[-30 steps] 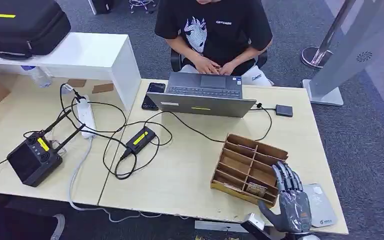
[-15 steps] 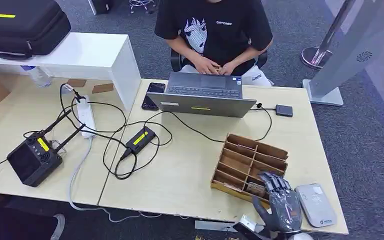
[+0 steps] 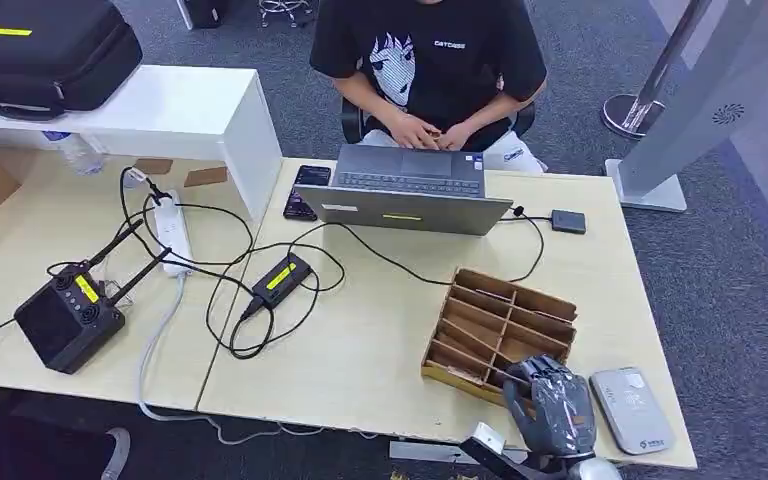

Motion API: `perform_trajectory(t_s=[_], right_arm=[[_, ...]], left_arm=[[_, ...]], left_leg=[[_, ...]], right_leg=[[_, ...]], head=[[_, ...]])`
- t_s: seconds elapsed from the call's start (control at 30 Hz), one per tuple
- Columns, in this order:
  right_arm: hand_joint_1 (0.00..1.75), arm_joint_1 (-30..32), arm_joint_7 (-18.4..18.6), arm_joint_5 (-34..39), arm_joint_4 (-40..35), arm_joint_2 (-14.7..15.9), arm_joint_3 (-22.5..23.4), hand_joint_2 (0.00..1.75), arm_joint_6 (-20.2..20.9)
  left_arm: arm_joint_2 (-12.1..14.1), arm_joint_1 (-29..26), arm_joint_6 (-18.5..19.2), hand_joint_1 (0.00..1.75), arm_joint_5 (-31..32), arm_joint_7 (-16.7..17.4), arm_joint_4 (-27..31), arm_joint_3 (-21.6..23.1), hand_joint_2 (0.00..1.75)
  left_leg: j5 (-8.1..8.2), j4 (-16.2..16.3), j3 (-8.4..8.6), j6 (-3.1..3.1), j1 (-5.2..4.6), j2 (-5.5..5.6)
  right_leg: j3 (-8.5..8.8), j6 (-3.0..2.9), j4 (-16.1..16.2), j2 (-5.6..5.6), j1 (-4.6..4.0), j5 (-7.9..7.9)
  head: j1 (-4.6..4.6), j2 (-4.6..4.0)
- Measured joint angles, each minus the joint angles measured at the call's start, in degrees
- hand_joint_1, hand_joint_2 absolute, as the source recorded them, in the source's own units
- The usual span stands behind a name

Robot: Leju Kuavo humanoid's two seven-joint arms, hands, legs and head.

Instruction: Pass the card to the sensor for recognition and then transmit it.

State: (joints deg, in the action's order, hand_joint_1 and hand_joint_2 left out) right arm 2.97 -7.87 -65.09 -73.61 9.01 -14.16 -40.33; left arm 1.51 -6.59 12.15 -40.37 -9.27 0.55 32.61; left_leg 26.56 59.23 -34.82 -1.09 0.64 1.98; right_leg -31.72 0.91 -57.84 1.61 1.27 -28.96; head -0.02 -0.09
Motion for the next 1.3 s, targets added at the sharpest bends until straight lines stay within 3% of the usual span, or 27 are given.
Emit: perform_trajectory(t_s=[0.13, 0.27, 0.3, 0.37, 0.43, 0.5, 0.87, 1.03, 1.17, 1.3], right_arm=[[1.45, 0.01, -0.7, -0.42, -0.13, -0.02, -0.02, 1.75, -0.04], [1.73, 1.0, -4.13, -1.22, -1.84, -0.53, 1.14, 1.75, 0.02], [1.71, 1.38, -5.27, -1.11, -2.54, -0.72, 1.57, 1.75, 0.02], [1.71, 2.32, -9.33, -0.7, -5.14, -1.66, 3.08, 1.75, 0.0], [1.71, 3.5, -16.39, 0.52, -9.23, -3.47, 5.93, 1.75, 0.0], [1.71, 4.0, -19.72, 1.18, -12.88, -5.45, 8.83, 1.75, 0.02], [1.71, 5.27, -20.57, 1.33, -18.73, -8.61, 13.03, 1.75, 0.04], [1.69, 6.06, -29.18, 5.4, -23.59, -11.65, 15.26, 1.75, 0.04], [1.71, 4.9, -25.74, 5.0, -26.32, -12.02, 14.53, 1.75, 0.11], [1.75, -2.06, -14.78, 3.13, -24.32, -9.05, 8.39, 1.75, 0.2]], left_arm=[[0.04, 0.02, 0.0, 0.0, -0.22, 0.0, 0.0, 0.37, 1.75], [0.09, 0.02, 0.0, 0.0, -0.35, -0.02, 0.0, 0.46, 1.75], [0.09, 0.02, 0.0, 0.0, -0.35, -0.02, 0.0, 0.48, 1.75], [0.09, 0.02, 0.0, 0.0, -0.44, -0.04, 0.0, 0.5, 1.75], [0.09, 0.01, 0.0, 0.0, -0.55, -0.22, 0.0, 0.57, 1.75], [0.09, 0.02, 0.0, 0.0, -0.63, -0.28, 0.0, 0.68, 1.75], [0.09, 0.04, 0.0, 0.0, -0.72, -0.28, 0.0, 0.81, 1.75], [0.09, 0.08, 0.0, 0.0, -0.79, -0.28, 0.0, 0.87, 1.75], [0.22, 0.18, 0.09, 0.0, -0.5, -0.11, 0.0, 1.16, 1.75], [0.77, 0.93, 0.94, 0.0, 0.37, 0.15, 0.0, 2.19, 1.75]], left_leg=[[0.0, 0.0, 0.02, 0.0, 0.0, 0.0], [0.0, 0.0, 0.0, 0.0, 0.0, 0.01], [0.0, 0.0, 0.0, 0.0, 0.0, 0.01], [0.0, 0.0, 0.0, 0.0, 0.0, 0.01], [0.0, 0.0, 0.0, 0.0, 0.0, 0.01], [0.01, 0.0, 0.02, -0.01, 0.01, -0.02], [0.0, 0.0, 0.01, 0.0, -0.01, 0.0], [0.0, 0.0, 0.03, -0.01, 0.0, -0.01], [0.0, -0.02, 0.01, -0.01, 0.01, -0.04], [-0.05, -0.03, 0.04, -0.06, 0.01, -0.09]], right_leg=[[0.02, 0.0, 0.0, 0.0, 0.0, 0.0], [0.01, 0.0, 0.0, -0.02, 0.0, 0.0], [0.01, 0.0, 0.0, -0.01, 0.0, 0.0], [0.01, 0.0, 0.0, -0.01, 0.0, 0.0], [0.0, 0.0, 0.0, -0.01, 0.0, 0.0], [-0.01, -0.01, 0.0, 0.02, -0.01, 0.0], [0.02, 0.01, 0.0, 0.0, 0.01, -0.03], [0.01, 0.0, -0.01, 0.01, 0.0, -0.03], [0.02, 0.0, -0.04, 0.05, -0.02, -0.03], [0.02, -0.04, -0.06, 0.07, -0.01, 0.04]], head=[[0.0, 0.0], [0.0, 0.0], [0.0, 0.0], [-0.02, 0.0], [-0.02, 0.0], [-0.02, 0.0], [-0.02, 0.0], [-0.02, 0.0], [-0.02, 0.0], [0.0, 0.0]])
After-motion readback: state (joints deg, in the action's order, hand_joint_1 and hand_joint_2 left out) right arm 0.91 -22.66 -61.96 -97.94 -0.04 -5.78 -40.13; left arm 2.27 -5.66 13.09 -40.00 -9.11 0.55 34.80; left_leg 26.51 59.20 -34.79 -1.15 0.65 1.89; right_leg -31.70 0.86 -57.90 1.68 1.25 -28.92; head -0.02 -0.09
